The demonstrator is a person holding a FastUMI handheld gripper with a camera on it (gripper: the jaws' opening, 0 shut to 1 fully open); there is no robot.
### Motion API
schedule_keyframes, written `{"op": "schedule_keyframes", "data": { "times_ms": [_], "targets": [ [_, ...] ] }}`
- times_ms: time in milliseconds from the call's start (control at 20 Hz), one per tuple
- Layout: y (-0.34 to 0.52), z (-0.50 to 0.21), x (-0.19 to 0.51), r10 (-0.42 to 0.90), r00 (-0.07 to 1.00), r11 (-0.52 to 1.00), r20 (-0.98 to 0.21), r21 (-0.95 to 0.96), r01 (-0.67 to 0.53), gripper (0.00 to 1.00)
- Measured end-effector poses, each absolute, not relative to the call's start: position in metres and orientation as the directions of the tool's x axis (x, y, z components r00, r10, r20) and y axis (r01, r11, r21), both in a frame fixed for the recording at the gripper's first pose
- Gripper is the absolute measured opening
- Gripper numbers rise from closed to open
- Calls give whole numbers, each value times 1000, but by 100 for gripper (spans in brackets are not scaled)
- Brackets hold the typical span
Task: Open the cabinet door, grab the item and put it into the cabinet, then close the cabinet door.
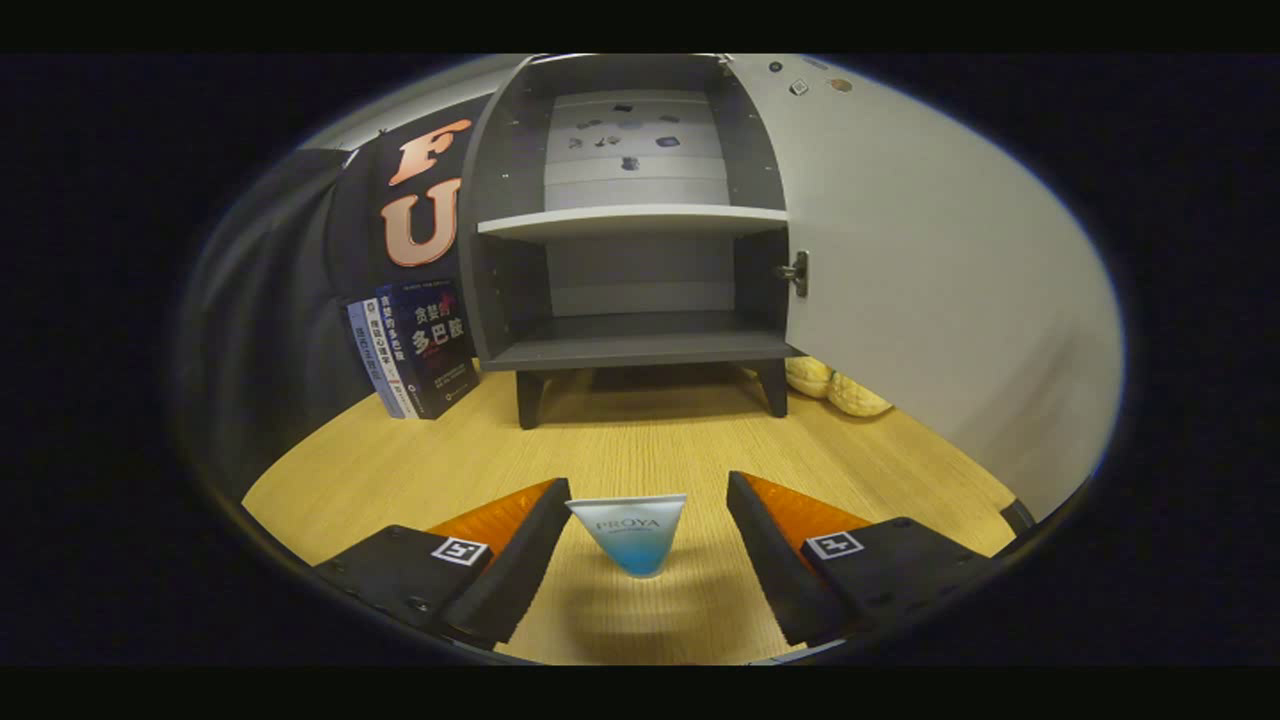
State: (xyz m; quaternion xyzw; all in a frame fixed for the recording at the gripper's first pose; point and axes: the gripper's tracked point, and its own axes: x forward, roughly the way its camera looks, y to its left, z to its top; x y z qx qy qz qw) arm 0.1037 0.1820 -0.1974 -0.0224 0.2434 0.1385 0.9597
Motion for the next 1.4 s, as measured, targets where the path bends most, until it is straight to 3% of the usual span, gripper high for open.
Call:
{"op": "schedule_keyframes", "data": {
  "times_ms": [250,450,500,1000,1400],
  "targets": [
    [188,-208,96,286,809,953,-514,66,-295,99],
    [193,-212,93,309,789,946,-531,89,-311,75],
    [193,-211,96,312,792,945,-525,84,-316,62],
    [187,-200,94,269,789,958,-552,71,-277,58],
    [195,-164,107,259,824,965,-504,99,-243,58]
  ]
}}
